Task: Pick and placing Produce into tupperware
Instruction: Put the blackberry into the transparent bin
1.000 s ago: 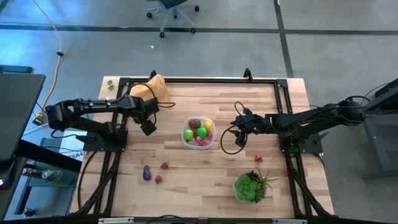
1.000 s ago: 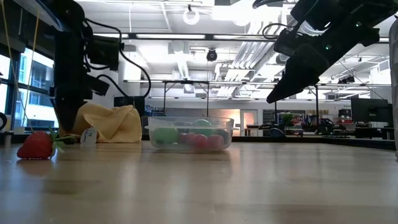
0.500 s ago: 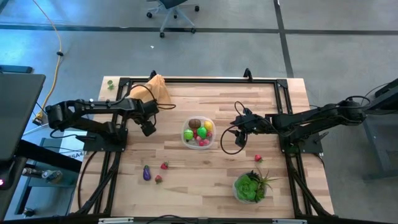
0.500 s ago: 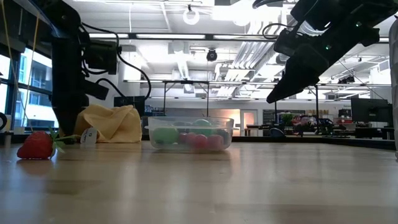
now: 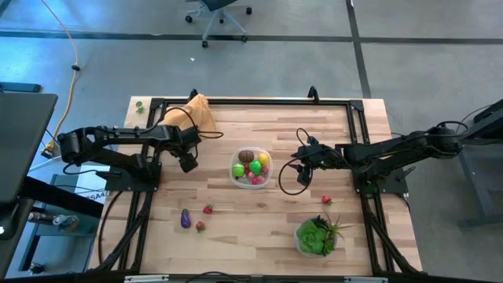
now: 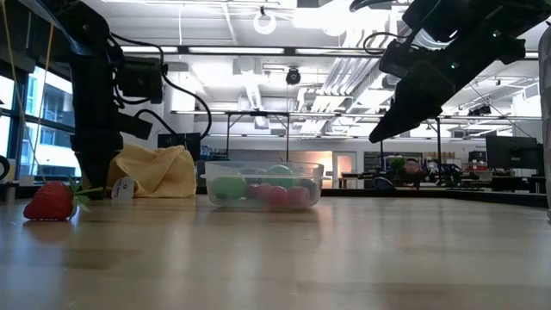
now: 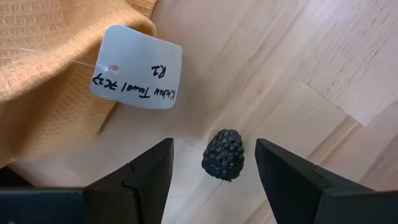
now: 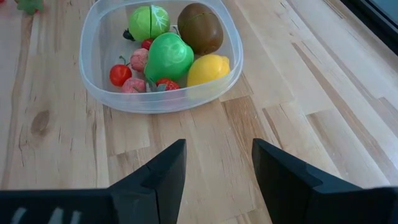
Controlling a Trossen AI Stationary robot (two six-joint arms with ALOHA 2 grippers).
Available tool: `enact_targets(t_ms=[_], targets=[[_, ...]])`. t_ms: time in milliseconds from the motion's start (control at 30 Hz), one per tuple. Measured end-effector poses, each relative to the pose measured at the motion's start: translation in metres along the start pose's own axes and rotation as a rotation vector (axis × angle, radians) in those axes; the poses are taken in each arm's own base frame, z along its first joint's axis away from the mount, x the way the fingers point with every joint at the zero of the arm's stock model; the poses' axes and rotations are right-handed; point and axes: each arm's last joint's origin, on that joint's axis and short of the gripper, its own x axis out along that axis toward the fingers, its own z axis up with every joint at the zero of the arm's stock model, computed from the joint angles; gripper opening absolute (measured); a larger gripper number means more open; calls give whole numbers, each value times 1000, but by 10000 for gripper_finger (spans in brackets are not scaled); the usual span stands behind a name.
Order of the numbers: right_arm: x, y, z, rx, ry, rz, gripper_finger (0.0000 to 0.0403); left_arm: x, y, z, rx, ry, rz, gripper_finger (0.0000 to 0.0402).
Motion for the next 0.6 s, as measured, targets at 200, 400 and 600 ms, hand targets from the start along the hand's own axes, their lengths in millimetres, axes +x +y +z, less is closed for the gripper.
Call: enact_targets(t_ms=[200, 400, 600], targets=[[0, 0, 0, 0, 0, 0, 176, 0, -1, 0, 0, 4, -24, 216], [0, 0, 0, 0, 0, 0, 176, 0, -1, 0, 0, 5, -34, 202], [0, 0, 0, 0, 0, 0, 176, 0, -1, 0, -12, 2, -38, 162]])
